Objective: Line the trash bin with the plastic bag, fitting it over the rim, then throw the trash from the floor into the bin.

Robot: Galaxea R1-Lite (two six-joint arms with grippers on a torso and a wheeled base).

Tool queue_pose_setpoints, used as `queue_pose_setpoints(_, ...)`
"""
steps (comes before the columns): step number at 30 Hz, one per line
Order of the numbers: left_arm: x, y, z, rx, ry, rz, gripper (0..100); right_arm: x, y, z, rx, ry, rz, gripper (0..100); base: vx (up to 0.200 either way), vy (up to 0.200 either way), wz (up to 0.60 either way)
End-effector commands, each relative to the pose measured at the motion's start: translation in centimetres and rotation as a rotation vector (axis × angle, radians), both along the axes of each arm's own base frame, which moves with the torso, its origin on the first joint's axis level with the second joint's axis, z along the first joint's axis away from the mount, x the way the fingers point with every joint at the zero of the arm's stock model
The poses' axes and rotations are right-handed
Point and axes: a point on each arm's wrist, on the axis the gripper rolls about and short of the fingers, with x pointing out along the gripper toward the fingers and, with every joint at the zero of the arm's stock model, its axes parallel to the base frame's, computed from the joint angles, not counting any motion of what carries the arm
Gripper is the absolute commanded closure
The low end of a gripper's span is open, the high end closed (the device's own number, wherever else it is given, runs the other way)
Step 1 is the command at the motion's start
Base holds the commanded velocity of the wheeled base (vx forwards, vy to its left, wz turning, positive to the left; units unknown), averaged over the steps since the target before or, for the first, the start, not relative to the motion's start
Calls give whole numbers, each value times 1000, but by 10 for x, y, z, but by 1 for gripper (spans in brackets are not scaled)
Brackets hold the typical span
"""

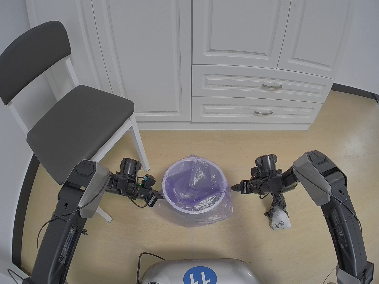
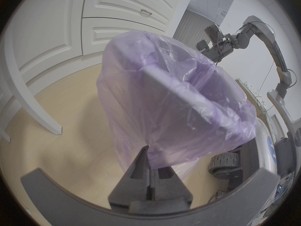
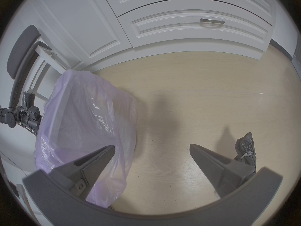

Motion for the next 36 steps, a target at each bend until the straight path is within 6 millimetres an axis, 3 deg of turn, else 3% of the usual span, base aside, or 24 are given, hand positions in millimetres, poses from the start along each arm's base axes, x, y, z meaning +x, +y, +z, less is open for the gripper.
queue_pose_setpoints(1, -2, -3, -13, -21, 14, -1, 100, 0, 0, -2, -2, 2, 0, 0, 0, 0, 0)
queue_pose_setpoints(6, -2, -12, -17, -49, 11, -3, 100, 1, 0, -2, 0, 0, -1, 0, 0, 0, 0)
queue_pose_setpoints(7, -2, -13, -18, -55, 11, -8, 0, 1, 0, -2, 0, 0, -1, 0, 0, 0, 0)
queue_pose_setpoints(11, 1, -12, -4, -88, -12, -23, 0, 1, 0, -3, -14, -2, -9, 0, 0, 0, 0)
queue_pose_setpoints(17, 10, 6, 35, -94, -67, 5, 0, 1, -6, -1, -29, -6, -7, 0, 0, 0, 0)
queue_pose_setpoints(29, -22, 26, 74, -45, -32, 30, 0, -5, -9, 2, -65, 1, -29, 0, 0, 0, 0)
queue_pose_setpoints(36, -30, 43, 93, 25, -87, 70, 0, -16, 6, 20, -123, 101, 17, 0, 0, 0, 0)
